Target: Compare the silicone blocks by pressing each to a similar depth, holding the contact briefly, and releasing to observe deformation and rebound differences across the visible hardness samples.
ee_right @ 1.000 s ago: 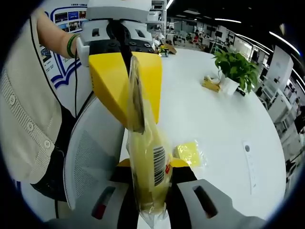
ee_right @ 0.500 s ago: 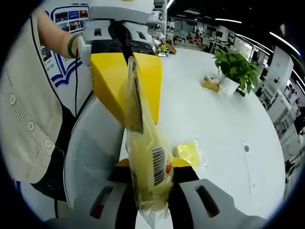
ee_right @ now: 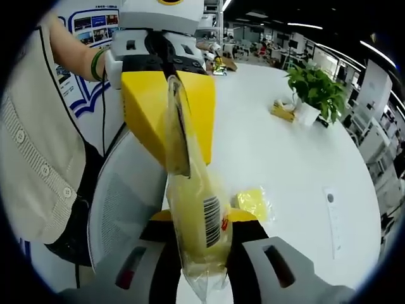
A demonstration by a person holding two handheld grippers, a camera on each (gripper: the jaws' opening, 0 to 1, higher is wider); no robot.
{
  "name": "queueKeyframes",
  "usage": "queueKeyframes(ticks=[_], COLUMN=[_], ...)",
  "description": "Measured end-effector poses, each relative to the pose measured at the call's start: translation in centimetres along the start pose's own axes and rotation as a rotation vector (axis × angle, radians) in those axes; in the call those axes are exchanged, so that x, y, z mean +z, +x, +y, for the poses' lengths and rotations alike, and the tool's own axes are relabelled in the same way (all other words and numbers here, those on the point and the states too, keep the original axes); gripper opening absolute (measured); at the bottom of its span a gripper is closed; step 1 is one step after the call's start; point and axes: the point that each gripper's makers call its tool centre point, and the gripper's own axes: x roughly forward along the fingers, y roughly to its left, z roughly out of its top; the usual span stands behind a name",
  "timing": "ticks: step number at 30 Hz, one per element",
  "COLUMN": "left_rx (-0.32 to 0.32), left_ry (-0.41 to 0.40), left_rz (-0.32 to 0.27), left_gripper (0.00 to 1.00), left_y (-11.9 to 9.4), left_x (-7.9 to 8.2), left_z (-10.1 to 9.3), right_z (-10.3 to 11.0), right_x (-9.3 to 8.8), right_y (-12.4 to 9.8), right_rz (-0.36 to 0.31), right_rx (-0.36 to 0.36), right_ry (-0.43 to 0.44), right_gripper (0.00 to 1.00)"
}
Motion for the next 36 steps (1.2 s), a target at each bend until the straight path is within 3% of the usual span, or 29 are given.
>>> queueKeyframes(ticks=[3, 17, 18, 19, 20, 23, 29, 30, 31, 32, 33, 34, 35, 36], left_rx=[0.017, 0.027, -0.003, 0.033, 0.006, 0.015, 0.016, -0.017, 0.029, -0.013, 0.033, -0.014, 0.023, 0.008], left_ry=[-0.002, -0.065, -0.075, -0.059, -0.068, -0.099, -0.115, -0.153, -0.119, -0.144, -0.129, -0.159, -0.140, -0.144], left_rz=[-0.022, -0.014, 0.009, -0.003, 0.020, 0.031, 0.058, 0.091, 0.058, 0.092, 0.066, 0.089, 0.066, 0.075], left_gripper=[0.00, 0.00, 0.00, 0.00, 0.00, 0.00, 0.00, 0.00, 0.00, 0.00, 0.00, 0.00, 0.00, 0.00], left_y=[-0.1, -0.2, -0.2, -0.1, -0.1, 0.3, 1.1, 1.2, 1.4, 1.5, 1.8, 1.9, 2.1, 2.2], left_x=[0.0, -1.6, -2.0, -2.0, -2.5, -3.2, -4.5, -5.1, -4.8, -5.3, -5.1, -5.4, -5.2, -5.2], left_z=[0.3, 1.0, 0.6, 1.2, 0.9, 1.4, 2.3, 1.7, 2.6, 2.0, 3.0, 2.4, 3.1, 3.0], right_z=[0.0, 0.5, 0.5, 0.5, 0.4, 0.3, 0.1, 0.1, 0.0, -0.1, -0.2, -0.4, -0.5, -0.6], right_x=[0.1, -0.4, -0.5, -0.5, -0.6, -0.9, -1.7, -1.9, -2.1, -2.3, -2.5, -2.8, -2.9, -3.1], right_y=[0.3, 1.8, 1.8, 1.9, 1.9, 2.0, 2.0, 1.9, 1.9, 1.8, 1.7, 1.4, 1.1, 0.6], right_rz=[0.008, 0.017, 0.013, 0.011, 0.010, 0.004, -0.038, -0.040, -0.049, -0.053, -0.063, -0.075, -0.087, -0.113], right_rx=[0.000, 0.031, 0.037, 0.036, 0.035, 0.033, 0.011, 0.010, 0.002, -0.004, -0.018, -0.035, -0.048, -0.067], right_ry=[-0.003, 0.018, 0.023, 0.027, 0.026, 0.033, 0.083, 0.087, 0.098, 0.104, 0.117, 0.136, 0.147, 0.165], right_gripper=[0.22, 0.27, 0.27, 0.27, 0.27, 0.29, 0.35, 0.36, 0.38, 0.41, 0.43, 0.46, 0.47, 0.48])
